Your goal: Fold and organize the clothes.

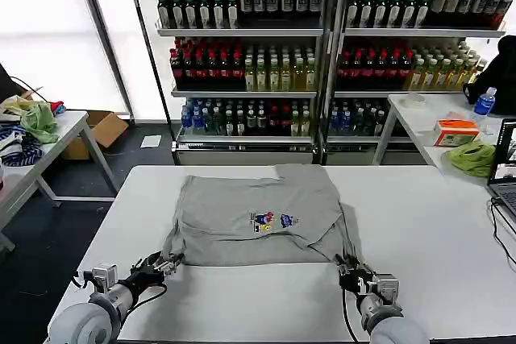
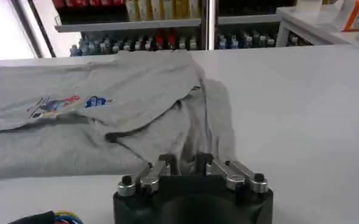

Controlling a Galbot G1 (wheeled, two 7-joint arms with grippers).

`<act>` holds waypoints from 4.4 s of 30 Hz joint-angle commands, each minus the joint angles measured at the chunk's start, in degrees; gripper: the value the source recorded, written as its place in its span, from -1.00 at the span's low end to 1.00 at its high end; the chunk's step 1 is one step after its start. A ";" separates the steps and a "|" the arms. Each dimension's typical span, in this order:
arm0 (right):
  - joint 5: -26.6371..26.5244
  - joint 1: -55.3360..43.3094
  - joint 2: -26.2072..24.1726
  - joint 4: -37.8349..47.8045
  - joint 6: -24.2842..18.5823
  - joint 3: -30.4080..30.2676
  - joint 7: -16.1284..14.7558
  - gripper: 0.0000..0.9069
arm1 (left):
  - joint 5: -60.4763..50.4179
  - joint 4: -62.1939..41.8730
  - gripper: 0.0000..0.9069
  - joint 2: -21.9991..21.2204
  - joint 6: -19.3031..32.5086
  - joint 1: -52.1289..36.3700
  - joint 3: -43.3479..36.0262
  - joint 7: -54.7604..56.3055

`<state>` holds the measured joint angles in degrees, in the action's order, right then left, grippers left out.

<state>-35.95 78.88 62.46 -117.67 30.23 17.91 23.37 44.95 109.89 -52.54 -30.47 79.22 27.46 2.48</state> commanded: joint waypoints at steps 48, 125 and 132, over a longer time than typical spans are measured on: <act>0.60 2.59 -0.95 -1.92 -2.64 2.20 -1.92 0.76 | -1.32 10.44 -0.96 -0.69 0.10 11.94 4.46 -1.33; -0.58 25.61 -2.96 -15.41 0.23 12.57 -3.37 1.00 | -7.49 21.02 1.00 -3.87 -1.37 30.83 15.61 -3.56; -0.67 24.29 -3.61 -16.72 1.93 13.66 -4.20 1.00 | -9.16 21.02 1.00 -3.68 -2.32 31.53 17.74 -3.56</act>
<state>-36.49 103.11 59.77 -134.01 30.91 30.37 19.84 37.58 130.45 -56.17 -31.95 108.92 42.99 -1.10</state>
